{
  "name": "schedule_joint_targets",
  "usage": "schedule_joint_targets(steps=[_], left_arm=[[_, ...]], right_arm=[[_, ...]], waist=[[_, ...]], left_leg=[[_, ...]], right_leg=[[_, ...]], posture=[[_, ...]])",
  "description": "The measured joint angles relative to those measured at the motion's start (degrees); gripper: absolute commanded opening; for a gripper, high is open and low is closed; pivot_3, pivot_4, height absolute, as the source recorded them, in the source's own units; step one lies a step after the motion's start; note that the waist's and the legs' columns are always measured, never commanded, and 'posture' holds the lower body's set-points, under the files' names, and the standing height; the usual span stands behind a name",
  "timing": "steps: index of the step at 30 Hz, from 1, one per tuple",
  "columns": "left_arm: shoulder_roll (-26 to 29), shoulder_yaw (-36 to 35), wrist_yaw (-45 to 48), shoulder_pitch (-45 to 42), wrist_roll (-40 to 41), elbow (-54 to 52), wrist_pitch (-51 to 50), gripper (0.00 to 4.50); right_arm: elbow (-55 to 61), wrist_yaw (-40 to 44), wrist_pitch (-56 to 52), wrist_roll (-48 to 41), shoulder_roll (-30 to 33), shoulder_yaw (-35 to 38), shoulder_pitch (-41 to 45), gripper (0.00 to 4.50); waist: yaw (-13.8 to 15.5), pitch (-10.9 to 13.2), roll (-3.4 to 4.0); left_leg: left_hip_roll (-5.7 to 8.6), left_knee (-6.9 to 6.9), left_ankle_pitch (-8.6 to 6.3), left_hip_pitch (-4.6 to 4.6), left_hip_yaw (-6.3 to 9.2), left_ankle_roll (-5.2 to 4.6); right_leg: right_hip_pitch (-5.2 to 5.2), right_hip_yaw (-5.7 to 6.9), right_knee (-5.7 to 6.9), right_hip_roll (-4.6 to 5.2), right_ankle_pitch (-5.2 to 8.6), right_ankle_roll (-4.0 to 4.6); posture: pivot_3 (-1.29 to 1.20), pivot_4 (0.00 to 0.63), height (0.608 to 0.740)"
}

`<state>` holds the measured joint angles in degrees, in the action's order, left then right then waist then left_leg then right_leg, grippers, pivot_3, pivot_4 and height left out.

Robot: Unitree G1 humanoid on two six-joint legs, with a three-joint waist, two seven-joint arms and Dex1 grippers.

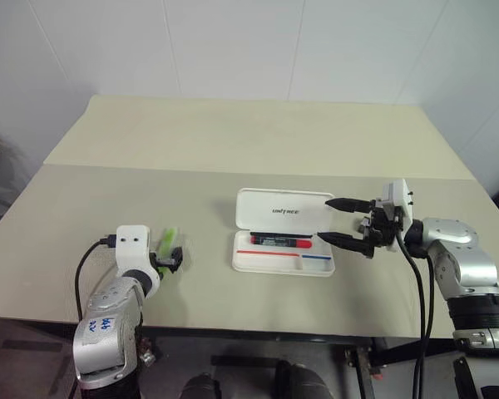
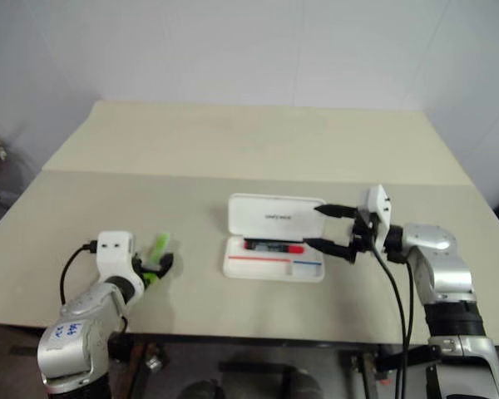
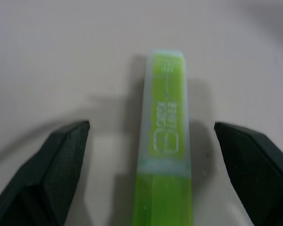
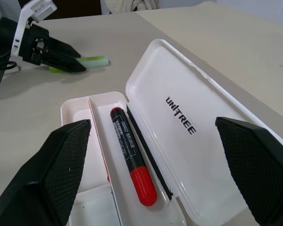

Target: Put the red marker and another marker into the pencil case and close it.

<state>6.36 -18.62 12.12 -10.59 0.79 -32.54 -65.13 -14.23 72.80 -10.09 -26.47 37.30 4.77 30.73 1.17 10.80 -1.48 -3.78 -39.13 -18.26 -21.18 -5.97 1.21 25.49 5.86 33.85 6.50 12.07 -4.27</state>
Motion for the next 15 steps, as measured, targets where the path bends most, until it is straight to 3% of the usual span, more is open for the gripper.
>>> schedule_joint_targets(steps=[2,5,13,15], left_arm=[[2.2,0.5,0.7,-0.2,1.1,1.2,-0.2,4.48],[5.7,1.8,1.1,-1.1,1.6,2.6,-1.3,3.61],[7.4,2.7,0.0,-2.7,2.2,4.4,-2.1,1.1],[7.7,2.8,0.0,-3.0,2.3,4.8,-2.2,1.08]], right_arm=[[0.0,-0.3,0.0,0.0,-0.1,0.0,0.0,4.5],[0.6,-0.4,-0.1,-0.2,-0.1,0.2,-0.5,4.5],[4.7,2.7,-2.3,-4.5,2.2,2.8,-4.9,4.5],[5.2,3.8,-2.4,-5.2,2.6,2.9,-5.6,4.5]], waist=[[0.1,0.0,0.05],[0.1,-0.1,0.12],[0.3,-0.1,0.18],[0.3,-0.1,0.18]], left_leg=[[0.0,0.0,0.04,0.01,0.04,0.07],[0.0,0.0,0.08,0.03,0.04,0.1],[0.01,0.0,0.11,0.01,0.06,0.1],[0.01,0.01,0.11,0.02,0.07,0.1]], right_leg=[[-0.01,0.02,0.02,0.0,-0.01,0.03],[-0.02,0.02,0.02,0.0,0.01,0.09],[-0.03,0.02,-0.01,0.01,0.01,0.09],[-0.04,0.03,0.0,0.01,0.01,0.09]], posture=[[0.0,0.15,0.74],[0.0,0.15,0.74],[0.0,0.15,0.74],[0.0,0.15,0.74]])
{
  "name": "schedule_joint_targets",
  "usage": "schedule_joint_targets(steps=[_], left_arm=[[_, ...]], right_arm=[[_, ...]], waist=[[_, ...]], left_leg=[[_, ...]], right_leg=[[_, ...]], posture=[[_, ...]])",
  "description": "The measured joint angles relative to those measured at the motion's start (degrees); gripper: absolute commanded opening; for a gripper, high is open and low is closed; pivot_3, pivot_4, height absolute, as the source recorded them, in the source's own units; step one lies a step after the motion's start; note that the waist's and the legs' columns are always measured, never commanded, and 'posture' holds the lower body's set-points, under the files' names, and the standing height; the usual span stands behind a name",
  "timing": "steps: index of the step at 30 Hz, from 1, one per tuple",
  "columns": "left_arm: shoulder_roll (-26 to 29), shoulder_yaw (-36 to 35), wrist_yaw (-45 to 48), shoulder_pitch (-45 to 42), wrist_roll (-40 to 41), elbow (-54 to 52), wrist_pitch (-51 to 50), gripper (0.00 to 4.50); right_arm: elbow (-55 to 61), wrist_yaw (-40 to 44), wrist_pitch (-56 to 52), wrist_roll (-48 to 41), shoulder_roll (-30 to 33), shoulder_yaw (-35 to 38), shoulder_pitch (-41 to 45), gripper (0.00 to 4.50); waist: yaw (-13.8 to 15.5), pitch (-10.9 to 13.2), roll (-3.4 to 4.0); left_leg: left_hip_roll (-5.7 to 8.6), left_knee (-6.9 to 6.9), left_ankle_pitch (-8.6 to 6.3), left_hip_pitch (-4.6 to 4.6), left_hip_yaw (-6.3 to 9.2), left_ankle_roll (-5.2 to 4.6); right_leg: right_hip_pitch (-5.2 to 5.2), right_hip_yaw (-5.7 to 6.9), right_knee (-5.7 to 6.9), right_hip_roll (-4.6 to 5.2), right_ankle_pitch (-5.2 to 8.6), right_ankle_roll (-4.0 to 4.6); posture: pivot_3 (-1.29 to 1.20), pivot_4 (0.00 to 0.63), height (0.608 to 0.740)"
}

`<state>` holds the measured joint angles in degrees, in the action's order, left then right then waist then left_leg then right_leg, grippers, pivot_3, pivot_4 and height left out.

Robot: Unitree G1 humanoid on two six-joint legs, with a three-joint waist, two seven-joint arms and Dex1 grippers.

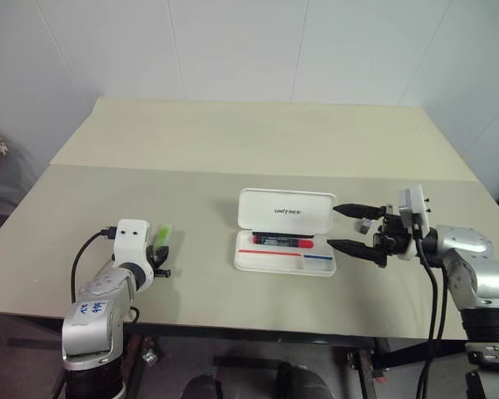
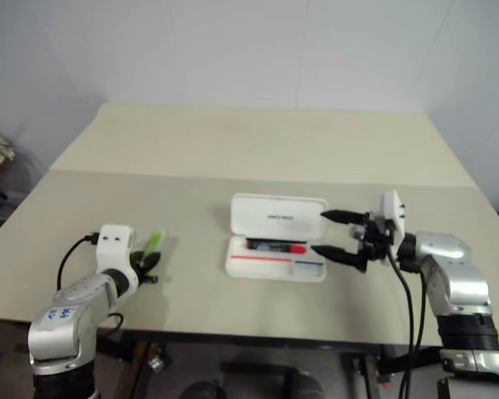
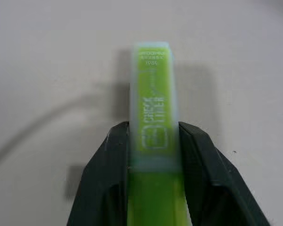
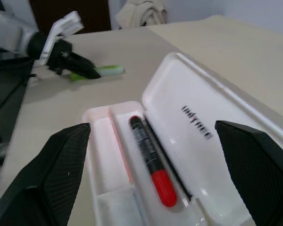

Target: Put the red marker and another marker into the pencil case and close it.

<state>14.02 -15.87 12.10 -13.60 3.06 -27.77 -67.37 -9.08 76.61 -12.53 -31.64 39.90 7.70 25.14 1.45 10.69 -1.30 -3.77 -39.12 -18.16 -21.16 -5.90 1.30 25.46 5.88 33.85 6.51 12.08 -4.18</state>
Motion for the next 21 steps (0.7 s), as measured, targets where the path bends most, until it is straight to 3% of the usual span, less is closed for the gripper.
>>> schedule_joint_targets(steps=[9,13,21], left_arm=[[2.4,0.2,0.5,-5.2,2.1,4.3,-1.6,1.08],[4.8,1.3,2.7,-12.5,5.0,4.3,-3.4,1.08],[11.6,7.6,15.3,-23.1,17.4,1.7,-7.4,1.08]], right_arm=[[2.1,1.2,1.0,-0.3,0.2,0.0,-3.2,4.5],[2.1,2.6,2.5,-0.3,0.2,0.0,-4.2,4.5],[1.8,2.3,4.8,0.2,0.0,0.0,-4.0,4.5]], waist=[[0.1,0.0,-0.05],[-0.1,0.1,-0.21],[-0.3,0.1,-0.2]], left_leg=[[0.0,0.0,0.25,-0.08,0.18,0.09],[-0.01,0.05,0.17,-0.17,0.18,0.09],[-0.05,0.2,0.0,-0.19,0.09,0.29]], right_leg=[[-0.05,0.08,-0.11,-0.02,-0.09,0.12],[0.0,0.11,-0.14,-0.05,-0.1,0.07],[0.02,0.15,-0.08,-0.1,-0.01,-0.1]], posture=[[0.0,0.15,0.74],[0.0,0.15,0.74],[0.0,0.15,0.74]])
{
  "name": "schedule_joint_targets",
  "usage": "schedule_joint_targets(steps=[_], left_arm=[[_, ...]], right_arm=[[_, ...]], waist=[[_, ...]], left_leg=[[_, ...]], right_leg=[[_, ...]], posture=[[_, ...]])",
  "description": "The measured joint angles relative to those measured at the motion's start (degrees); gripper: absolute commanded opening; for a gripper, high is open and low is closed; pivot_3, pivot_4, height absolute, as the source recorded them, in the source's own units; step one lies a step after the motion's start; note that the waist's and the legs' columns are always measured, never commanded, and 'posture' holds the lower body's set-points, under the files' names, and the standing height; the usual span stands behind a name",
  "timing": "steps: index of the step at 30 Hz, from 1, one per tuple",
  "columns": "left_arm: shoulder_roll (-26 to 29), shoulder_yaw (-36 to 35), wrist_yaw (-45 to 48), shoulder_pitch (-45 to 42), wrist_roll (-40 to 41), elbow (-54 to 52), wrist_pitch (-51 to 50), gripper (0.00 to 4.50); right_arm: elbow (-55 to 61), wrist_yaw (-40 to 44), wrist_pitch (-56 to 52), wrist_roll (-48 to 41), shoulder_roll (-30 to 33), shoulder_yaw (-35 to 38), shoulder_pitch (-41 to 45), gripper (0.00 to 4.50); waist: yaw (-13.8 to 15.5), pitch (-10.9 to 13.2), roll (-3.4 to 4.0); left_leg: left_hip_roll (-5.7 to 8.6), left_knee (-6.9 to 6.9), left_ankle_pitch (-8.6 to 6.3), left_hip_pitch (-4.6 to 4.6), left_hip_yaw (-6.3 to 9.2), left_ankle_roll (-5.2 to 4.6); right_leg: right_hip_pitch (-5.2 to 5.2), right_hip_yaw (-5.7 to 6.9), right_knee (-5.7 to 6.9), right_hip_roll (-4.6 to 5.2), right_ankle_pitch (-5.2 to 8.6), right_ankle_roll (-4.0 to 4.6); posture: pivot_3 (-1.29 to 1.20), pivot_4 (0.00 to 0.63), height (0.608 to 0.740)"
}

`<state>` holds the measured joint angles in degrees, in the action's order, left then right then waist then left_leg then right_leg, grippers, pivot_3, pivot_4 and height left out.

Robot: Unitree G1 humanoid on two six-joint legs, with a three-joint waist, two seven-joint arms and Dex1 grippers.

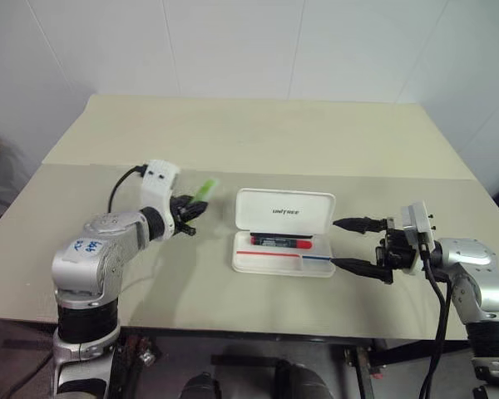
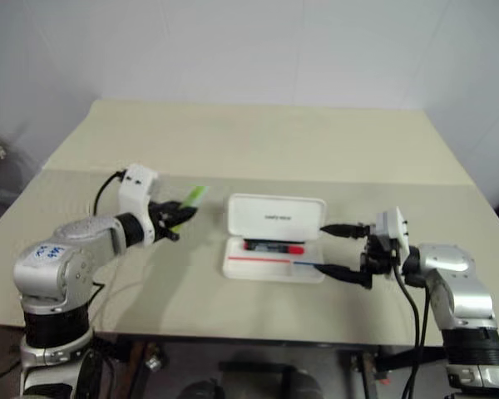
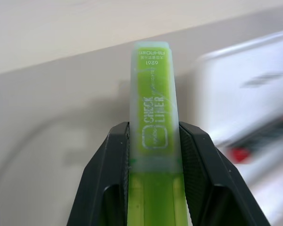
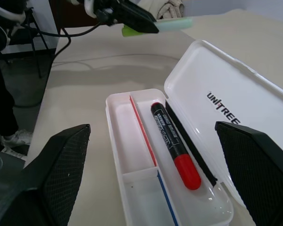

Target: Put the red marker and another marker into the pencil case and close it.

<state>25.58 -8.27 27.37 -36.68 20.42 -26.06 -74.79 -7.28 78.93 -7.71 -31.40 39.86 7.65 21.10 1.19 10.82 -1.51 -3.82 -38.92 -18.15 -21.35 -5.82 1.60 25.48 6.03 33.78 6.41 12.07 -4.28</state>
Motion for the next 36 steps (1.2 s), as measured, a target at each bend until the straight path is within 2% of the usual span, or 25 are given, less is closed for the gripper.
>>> schedule_joint_targets(steps=[4,8,12,19,25,36], left_arm=[[2.3,3.2,7.4,-3.2,7.6,-2.8,-0.4,1.08],[5.7,8.7,13.9,-4.9,11.5,-2.6,1.1,1.08],[10.5,19.0,20.9,-6.9,10.5,0.5,8.4,1.08],[11.0,29.2,27.6,-10.2,4.2,12.6,19.8,1.08],[10.9,32.2,32.6,-12.6,0.1,19.8,26.3,1.08],[8.1,34.2,35.6,-14.3,-4.0,24.3,29.3,1.08]], right_arm=[[0.0,-1.1,0.3,0.6,-0.6,-0.1,0.0,4.5],[0.1,-2.3,0.8,0.8,-1.5,-0.2,-0.4,4.5],[0.5,-3.7,1.6,1.0,-1.7,-0.1,-2.2,4.5],[3.0,-6.7,2.9,1.0,-1.8,1.6,-6.1,4.5],[6.5,-9.7,3.4,1.0,-2.4,2.8,-10.8,4.5],[10.4,-14.2,3.4,0.8,-3.3,3.1,-14.3,4.5]], waist=[[0.0,0.0,0.01],[0.0,0.0,0.02],[0.1,0.0,0.03],[0.2,0.0,0.07],[0.2,0.0,0.07],[0.2,0.0,0.07]], left_leg=[[0.01,-0.01,-0.06,0.0,-0.05,0.0],[0.01,-0.05,-0.06,0.03,-0.06,0.02],[0.01,-0.06,-0.06,0.07,-0.06,0.02],[0.01,-0.06,-0.14,0.04,-0.03,-0.14],[0.01,-0.07,-0.18,0.03,-0.03,-0.22],[0.01,-0.1,-0.22,0.03,-0.02,-0.28]], right_leg=[[0.0,-0.03,-0.06,0.01,0.04,-0.07],[0.0,-0.05,-0.22,-0.01,0.07,-0.05],[-0.01,-0.09,-0.21,-0.02,0.09,-0.02],[0.0,-0.08,-0.2,-0.05,0.1,-0.01],[0.0,-0.09,-0.21,-0.05,0.12,-0.05],[0.0,-0.1,-0.17,-0.05,0.12,-0.06]], posture=[[0.0,0.15,0.74],[0.0,0.15,0.74],[0.0,0.15,0.74],[0.0,0.15,0.74],[0.0,0.15,0.74],[0.0,0.15,0.74]])
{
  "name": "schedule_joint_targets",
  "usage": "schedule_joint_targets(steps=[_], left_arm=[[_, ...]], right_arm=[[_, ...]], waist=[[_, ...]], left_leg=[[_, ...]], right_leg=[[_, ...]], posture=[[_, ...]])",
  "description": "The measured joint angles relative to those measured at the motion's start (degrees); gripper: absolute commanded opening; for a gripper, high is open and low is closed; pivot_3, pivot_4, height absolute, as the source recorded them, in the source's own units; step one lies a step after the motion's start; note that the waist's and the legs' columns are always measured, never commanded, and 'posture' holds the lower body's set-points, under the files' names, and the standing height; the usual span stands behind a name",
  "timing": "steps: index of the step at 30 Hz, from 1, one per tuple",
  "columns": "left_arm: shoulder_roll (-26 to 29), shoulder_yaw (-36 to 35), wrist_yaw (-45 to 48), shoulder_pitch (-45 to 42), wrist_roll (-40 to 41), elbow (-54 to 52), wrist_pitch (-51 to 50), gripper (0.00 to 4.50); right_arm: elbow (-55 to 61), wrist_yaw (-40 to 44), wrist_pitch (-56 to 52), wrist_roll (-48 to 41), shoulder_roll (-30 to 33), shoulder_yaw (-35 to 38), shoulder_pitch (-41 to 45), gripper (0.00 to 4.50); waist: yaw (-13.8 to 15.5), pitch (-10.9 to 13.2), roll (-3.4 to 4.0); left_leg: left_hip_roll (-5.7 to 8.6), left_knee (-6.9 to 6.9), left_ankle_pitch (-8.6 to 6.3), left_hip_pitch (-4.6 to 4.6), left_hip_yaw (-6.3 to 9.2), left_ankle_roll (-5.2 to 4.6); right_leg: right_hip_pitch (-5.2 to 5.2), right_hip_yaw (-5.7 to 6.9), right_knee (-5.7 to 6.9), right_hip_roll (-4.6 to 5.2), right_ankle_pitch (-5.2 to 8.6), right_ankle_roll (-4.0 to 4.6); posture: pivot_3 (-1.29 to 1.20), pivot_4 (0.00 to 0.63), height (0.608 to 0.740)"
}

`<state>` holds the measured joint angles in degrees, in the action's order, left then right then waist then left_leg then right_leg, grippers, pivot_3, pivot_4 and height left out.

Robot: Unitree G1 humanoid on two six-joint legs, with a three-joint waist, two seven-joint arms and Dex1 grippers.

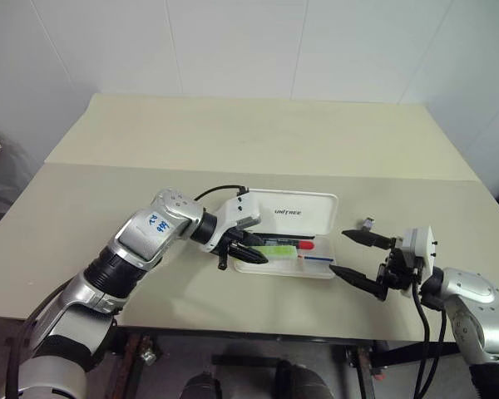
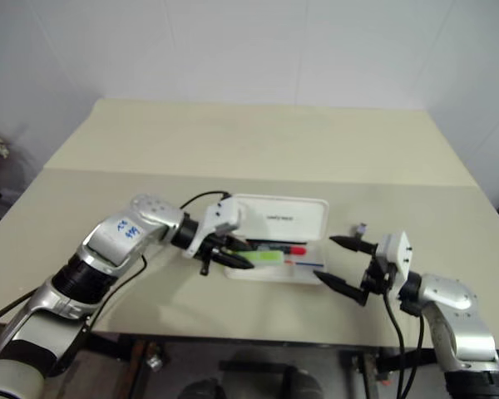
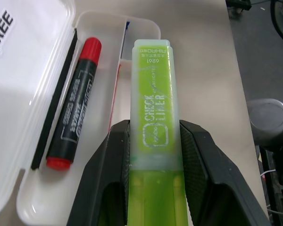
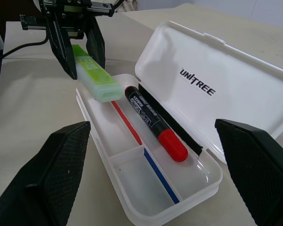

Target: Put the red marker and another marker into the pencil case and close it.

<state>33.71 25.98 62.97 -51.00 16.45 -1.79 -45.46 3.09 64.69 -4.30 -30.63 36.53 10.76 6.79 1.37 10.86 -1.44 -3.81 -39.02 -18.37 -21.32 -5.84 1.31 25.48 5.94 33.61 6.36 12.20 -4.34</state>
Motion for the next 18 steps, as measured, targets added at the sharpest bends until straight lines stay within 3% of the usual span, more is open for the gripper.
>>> schedule_joint_targets(steps=[18], left_arm=[[-4.7,2.3,0.2,-0.3,-5.8,3.8,1.9,1.08]], right_arm=[[1.1,-1.7,0.2,0.0,-0.3,0.0,-0.6,4.5]], waist=[[0.0,0.0,0.0]], left_leg=[[0.0,-0.02,-0.01,0.0,0.01,-0.02]], right_leg=[[0.0,-0.01,0.04,0.0,0.01,-0.01]], posture=[[0.0,0.15,0.74]])
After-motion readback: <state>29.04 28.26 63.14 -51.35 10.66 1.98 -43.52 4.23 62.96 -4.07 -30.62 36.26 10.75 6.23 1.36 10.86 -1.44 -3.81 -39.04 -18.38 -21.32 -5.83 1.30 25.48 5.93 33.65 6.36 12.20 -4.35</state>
